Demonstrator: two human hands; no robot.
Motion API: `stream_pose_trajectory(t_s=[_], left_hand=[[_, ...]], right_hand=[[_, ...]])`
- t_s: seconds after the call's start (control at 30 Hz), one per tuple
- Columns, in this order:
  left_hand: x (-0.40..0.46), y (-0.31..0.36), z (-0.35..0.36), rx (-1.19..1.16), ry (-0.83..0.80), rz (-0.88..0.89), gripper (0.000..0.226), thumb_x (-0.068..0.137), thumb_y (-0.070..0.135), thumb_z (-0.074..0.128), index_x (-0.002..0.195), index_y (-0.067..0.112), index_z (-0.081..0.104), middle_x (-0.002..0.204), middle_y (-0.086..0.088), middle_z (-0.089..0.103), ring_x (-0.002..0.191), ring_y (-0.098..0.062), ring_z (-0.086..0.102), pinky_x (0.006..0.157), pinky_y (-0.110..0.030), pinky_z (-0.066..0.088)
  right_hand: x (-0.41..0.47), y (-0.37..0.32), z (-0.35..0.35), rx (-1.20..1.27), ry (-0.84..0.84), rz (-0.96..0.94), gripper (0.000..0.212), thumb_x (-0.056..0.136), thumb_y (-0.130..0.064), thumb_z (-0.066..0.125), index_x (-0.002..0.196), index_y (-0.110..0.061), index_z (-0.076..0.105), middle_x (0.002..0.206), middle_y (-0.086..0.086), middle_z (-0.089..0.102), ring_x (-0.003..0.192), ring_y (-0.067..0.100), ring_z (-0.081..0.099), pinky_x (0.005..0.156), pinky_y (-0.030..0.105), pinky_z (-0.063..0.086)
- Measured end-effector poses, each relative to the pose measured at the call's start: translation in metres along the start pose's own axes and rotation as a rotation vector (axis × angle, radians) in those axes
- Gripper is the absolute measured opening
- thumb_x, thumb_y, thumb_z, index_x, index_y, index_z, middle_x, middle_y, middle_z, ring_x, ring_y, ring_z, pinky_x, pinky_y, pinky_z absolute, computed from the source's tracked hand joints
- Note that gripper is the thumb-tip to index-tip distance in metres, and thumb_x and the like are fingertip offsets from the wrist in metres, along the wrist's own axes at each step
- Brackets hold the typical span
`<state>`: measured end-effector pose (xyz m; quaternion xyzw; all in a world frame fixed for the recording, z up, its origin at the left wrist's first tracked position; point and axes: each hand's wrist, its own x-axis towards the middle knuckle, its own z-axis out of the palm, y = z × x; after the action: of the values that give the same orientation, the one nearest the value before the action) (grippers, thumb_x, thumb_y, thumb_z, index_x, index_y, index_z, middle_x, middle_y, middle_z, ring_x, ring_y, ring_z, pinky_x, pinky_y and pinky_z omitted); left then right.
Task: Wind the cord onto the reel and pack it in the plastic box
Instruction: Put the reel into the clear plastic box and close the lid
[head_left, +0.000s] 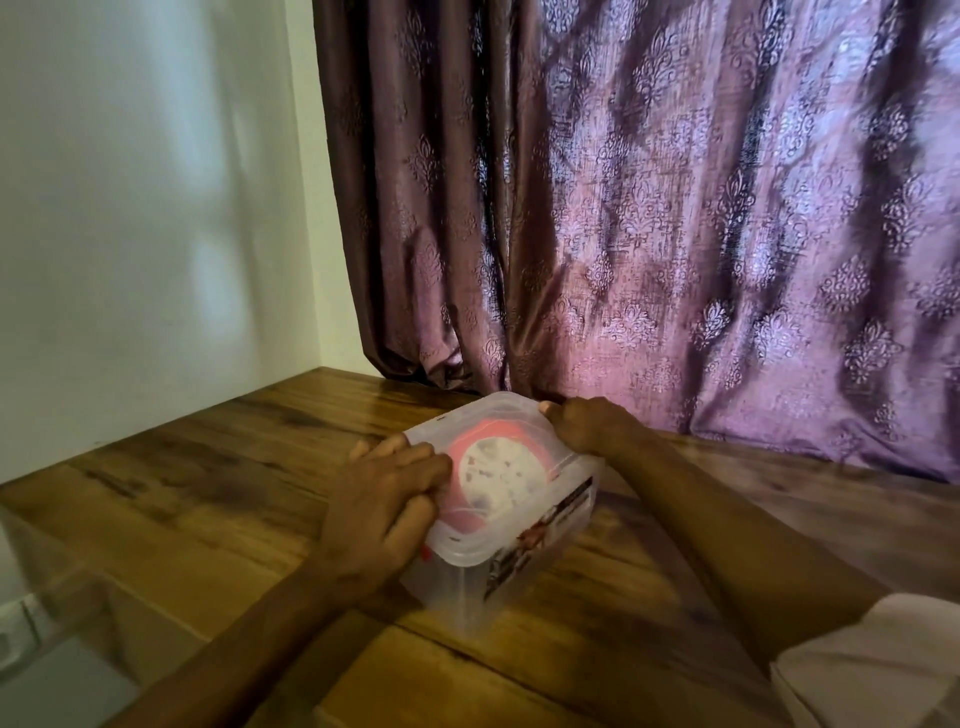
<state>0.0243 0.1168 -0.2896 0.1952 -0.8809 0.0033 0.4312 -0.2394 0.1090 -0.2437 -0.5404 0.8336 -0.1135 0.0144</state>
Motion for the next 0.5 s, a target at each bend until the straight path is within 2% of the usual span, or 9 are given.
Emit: stream_pose_trajectory(t_s=[0.07,0.13,0.17,0.23,0.3,0.33,0.4,0.47,0.5], left_hand=[[0.003,-0.016,-0.011,-0.086,-0.098,-0.090,0.031,0.086,0.030,0.039,0.078,0.014,0.063,0.075,0.000,0.062,0.077,-0.013,0.048,0.090,-0.038,0.043],[0.013,-0.036,-0.027,-0.144,-0.234,-0.295,0.032,0.100,0.028,0.045,0.103,0.014,0.074,0.097,0.000,0.066,0.083,-0.006,0.051,0.092,-0.013,0.038],[0.021,-0.045,-0.034,-0.146,-0.332,-0.417,0.036,0.103,0.030,0.048,0.112,0.007,0.074,0.104,-0.002,0.064,0.084,-0.005,0.053,0.089,-0.017,0.045],[0.043,-0.055,-0.045,-0.051,-0.504,-0.487,0.055,0.096,0.049,0.048,0.103,0.001,0.072,0.100,-0.008,0.063,0.086,-0.018,0.060,0.086,-0.035,0.051],[0.063,-0.048,-0.044,0.103,-0.640,-0.433,0.051,0.094,0.061,0.044,0.105,0.016,0.065,0.110,-0.007,0.061,0.101,-0.024,0.058,0.090,-0.036,0.047],[0.071,-0.039,-0.036,0.135,-0.700,-0.415,0.049,0.096,0.067,0.044,0.116,0.025,0.060,0.123,-0.005,0.058,0.113,-0.021,0.054,0.096,-0.035,0.045],[0.080,-0.019,-0.007,0.148,-0.824,-0.376,0.080,0.086,0.081,0.045,0.152,0.036,0.040,0.162,-0.004,0.038,0.146,-0.026,0.038,0.118,-0.045,0.034],[0.079,0.001,0.026,0.264,-0.895,-0.296,0.105,0.081,0.083,0.051,0.165,0.035,0.010,0.177,-0.001,0.009,0.162,-0.029,0.013,0.128,-0.056,0.016],[0.078,0.005,0.039,0.324,-0.862,-0.258,0.109,0.083,0.079,0.057,0.166,0.031,0.004,0.177,-0.003,0.004,0.163,-0.030,0.008,0.129,-0.057,0.013]], right_hand=[[-0.002,-0.002,0.000,0.133,-0.078,0.026,0.058,0.100,-0.049,0.024,0.138,-0.010,0.045,0.142,0.019,0.047,0.123,0.035,0.050,0.101,0.040,0.042],[-0.004,-0.003,0.001,0.310,-0.135,0.027,0.052,0.101,-0.041,0.033,0.138,-0.007,0.044,0.140,0.019,0.049,0.118,0.033,0.052,0.094,0.034,0.044],[-0.005,-0.004,0.003,0.414,-0.158,0.031,0.049,0.101,-0.039,0.036,0.138,-0.008,0.044,0.133,0.018,0.054,0.110,0.031,0.056,0.088,0.033,0.047],[-0.009,-0.005,0.010,0.632,-0.173,0.097,0.046,0.098,-0.041,0.041,0.132,-0.010,0.048,0.111,0.013,0.062,0.088,0.027,0.062,0.074,0.037,0.055],[-0.010,-0.011,0.016,0.724,-0.159,0.123,0.047,0.097,-0.042,0.043,0.129,-0.009,0.052,0.110,0.012,0.063,0.089,0.027,0.063,0.077,0.042,0.057],[-0.010,-0.015,0.018,0.726,-0.150,0.113,0.047,0.098,-0.042,0.043,0.129,-0.009,0.052,0.117,0.014,0.063,0.094,0.027,0.062,0.082,0.041,0.055],[-0.009,-0.023,0.021,0.698,-0.116,0.087,0.047,0.098,-0.040,0.043,0.131,-0.008,0.053,0.126,0.014,0.060,0.092,0.024,0.058,0.077,0.031,0.049],[-0.012,-0.029,0.022,0.728,-0.077,0.096,0.044,0.098,-0.036,0.046,0.129,-0.006,0.054,0.119,0.013,0.063,0.082,0.020,0.054,0.060,0.024,0.042],[-0.012,-0.029,0.023,0.819,-0.071,0.119,0.041,0.097,-0.032,0.050,0.127,-0.005,0.056,0.107,0.012,0.066,0.075,0.019,0.056,0.052,0.021,0.042]])
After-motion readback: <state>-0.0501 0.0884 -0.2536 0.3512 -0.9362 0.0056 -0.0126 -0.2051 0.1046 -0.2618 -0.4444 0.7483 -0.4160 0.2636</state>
